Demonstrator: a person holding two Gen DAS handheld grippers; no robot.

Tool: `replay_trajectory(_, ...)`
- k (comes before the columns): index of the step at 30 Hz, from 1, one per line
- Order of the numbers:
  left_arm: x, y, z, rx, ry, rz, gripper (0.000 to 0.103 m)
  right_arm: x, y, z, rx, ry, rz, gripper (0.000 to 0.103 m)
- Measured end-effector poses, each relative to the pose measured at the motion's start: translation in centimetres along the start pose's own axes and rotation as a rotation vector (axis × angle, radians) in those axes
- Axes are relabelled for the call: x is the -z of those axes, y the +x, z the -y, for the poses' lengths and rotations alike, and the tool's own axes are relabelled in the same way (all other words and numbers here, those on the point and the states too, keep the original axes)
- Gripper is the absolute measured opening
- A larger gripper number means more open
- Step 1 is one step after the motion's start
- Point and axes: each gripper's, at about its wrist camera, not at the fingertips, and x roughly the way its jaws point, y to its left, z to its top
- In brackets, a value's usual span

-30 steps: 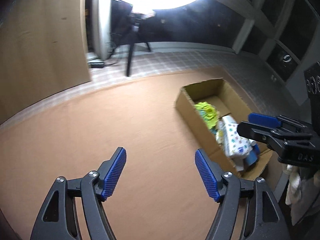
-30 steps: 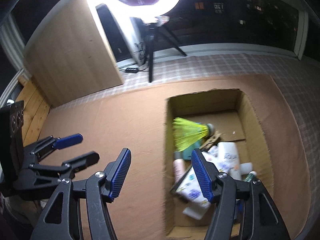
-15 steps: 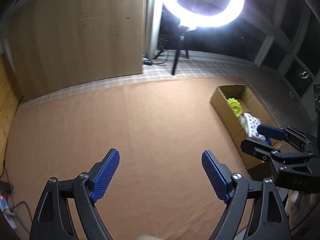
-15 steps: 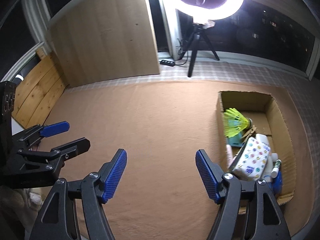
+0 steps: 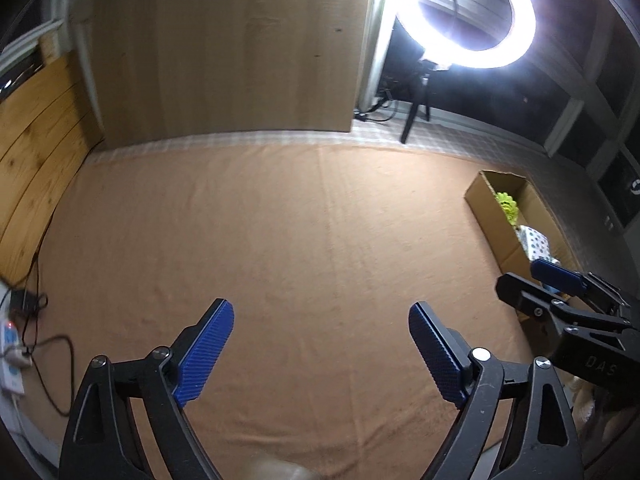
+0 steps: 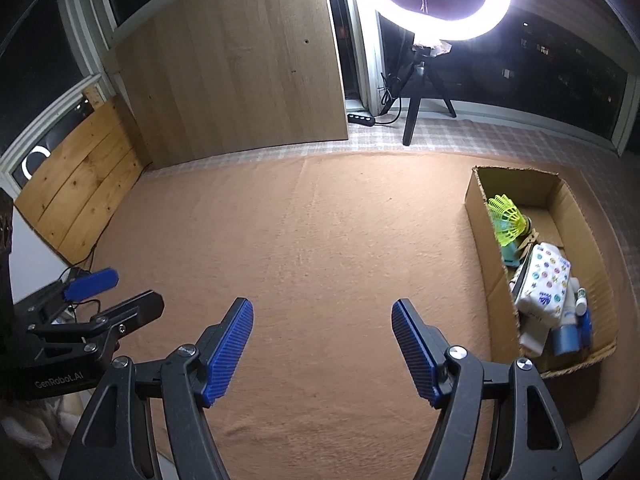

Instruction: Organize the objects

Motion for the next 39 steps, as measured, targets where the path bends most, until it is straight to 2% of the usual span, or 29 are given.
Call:
replay_trajectory(10,2.3,0.2,-1.9,-0.026,-0.030,-0.020,0.093,1.4,-0.1,-1.7,0.021,-0.038,-0.007,0.068)
replay_trajectory(28,1.7,0.8,-0.6,-0.046,-0.003,-0.016,0.094,1.2,-0.1,-1.0,0.081,-0.019,0.021,0.068)
replay_trajectory(39,1.4,1.4,-0.4,-0.048,0.002,-0.023,0.095,1.1,0.3,-0.6,0.086,-0.015,0.014,0.068)
